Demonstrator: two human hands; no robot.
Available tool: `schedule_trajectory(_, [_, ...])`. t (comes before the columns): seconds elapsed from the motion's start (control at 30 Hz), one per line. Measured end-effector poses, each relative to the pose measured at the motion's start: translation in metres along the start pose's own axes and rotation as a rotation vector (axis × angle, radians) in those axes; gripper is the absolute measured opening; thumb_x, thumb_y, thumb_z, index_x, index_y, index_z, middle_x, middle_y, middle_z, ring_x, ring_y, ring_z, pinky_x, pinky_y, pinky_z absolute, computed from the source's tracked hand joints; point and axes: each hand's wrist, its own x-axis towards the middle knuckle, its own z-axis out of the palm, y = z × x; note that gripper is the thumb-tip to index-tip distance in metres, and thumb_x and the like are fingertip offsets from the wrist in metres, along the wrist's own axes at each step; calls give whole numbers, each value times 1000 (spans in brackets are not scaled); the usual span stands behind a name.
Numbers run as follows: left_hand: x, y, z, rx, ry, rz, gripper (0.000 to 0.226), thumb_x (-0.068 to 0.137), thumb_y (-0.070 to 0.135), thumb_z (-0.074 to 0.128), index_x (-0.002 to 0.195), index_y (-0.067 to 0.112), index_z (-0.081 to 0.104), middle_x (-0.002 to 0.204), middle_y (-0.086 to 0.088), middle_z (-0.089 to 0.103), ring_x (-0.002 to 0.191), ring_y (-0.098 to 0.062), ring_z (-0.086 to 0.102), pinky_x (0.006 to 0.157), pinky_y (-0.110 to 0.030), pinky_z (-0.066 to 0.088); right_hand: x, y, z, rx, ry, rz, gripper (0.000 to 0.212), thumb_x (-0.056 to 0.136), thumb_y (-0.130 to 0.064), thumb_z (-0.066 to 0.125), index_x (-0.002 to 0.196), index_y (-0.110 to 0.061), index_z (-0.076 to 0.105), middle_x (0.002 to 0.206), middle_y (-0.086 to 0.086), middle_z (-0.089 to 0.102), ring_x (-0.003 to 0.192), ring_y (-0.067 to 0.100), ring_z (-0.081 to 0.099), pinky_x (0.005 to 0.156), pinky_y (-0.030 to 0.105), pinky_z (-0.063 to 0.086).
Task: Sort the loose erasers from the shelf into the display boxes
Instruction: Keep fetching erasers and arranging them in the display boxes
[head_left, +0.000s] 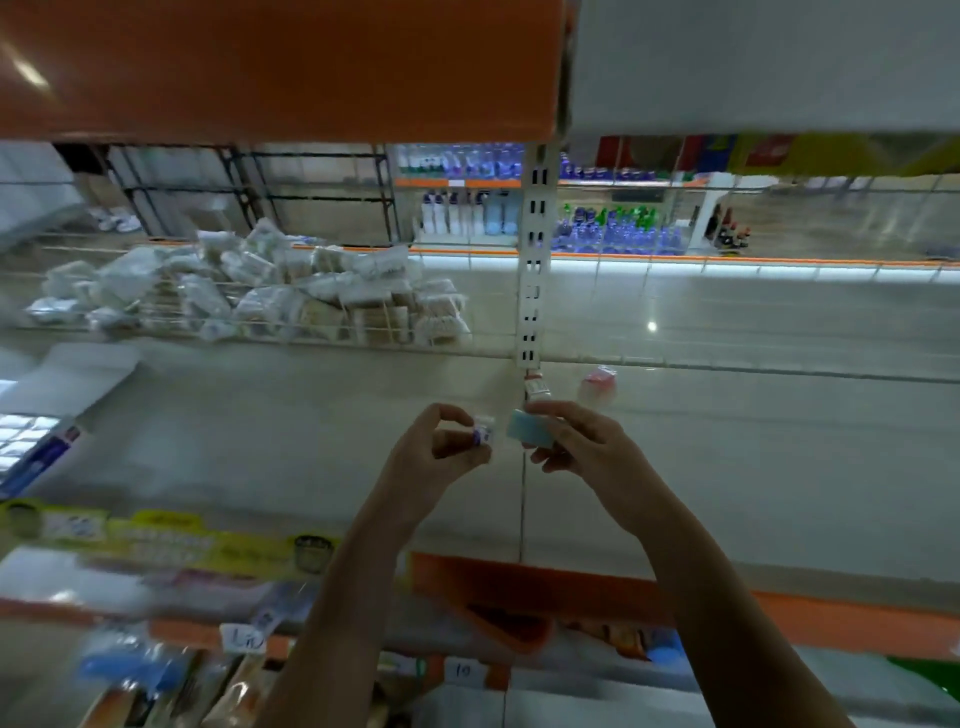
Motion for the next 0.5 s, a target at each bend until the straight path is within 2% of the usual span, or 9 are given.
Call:
schedule_trajectory(0.07, [-14, 4, -13, -45, 8, 17, 37, 82, 0, 67, 103, 29, 59, 75, 1, 71, 71, -6, 65, 65, -15, 47, 2, 0, 13, 78, -41, -12, 27, 96, -7, 43, 105, -17, 66, 100, 13, 62, 73, 14, 64, 69, 22, 53])
schedule_trajectory(0.13, [-30, 4, -31, -18, 37, 35, 40, 85, 2, 64, 107, 34, 60, 74, 5, 70, 70, -7, 65, 61, -16, 47, 4, 1, 30, 129, -97, -4, 26, 95, -6, 46, 102, -17, 68, 99, 9, 63, 74, 16, 65, 70, 23, 54])
schedule_trajectory(0.27, [-63, -2, -69, -67, 143, -12, 21, 86, 13, 66, 101, 27, 62, 79, 2, 71, 77, -15, 69, 63, -19, 50, 10, 1, 75, 55, -240, -2, 24, 87, -6, 58, 102, -23, 67, 89, 0, 68, 76, 13, 67, 71, 21, 53])
schedule_trajectory(0.4, [-91, -5, -118, -162, 302, -76, 17, 83, 4, 67, 87, 14, 53, 62, 3, 63, 61, -13, 66, 51, -19, 48, 17, -5, 137, 1, -329, -21, 32, 78, 7, 65, 100, -17, 63, 86, 4, 65, 67, 6, 64, 64, 17, 53])
schedule_trajectory(0.5, [-118, -6, -161, -166, 360, -85, 14, 86, 2, 63, 88, 13, 55, 64, -1, 64, 59, -12, 64, 50, -21, 50, 21, -8, 189, -63, -423, -69, 34, 77, 9, 66, 98, -17, 60, 84, 5, 63, 65, 6, 62, 65, 20, 53])
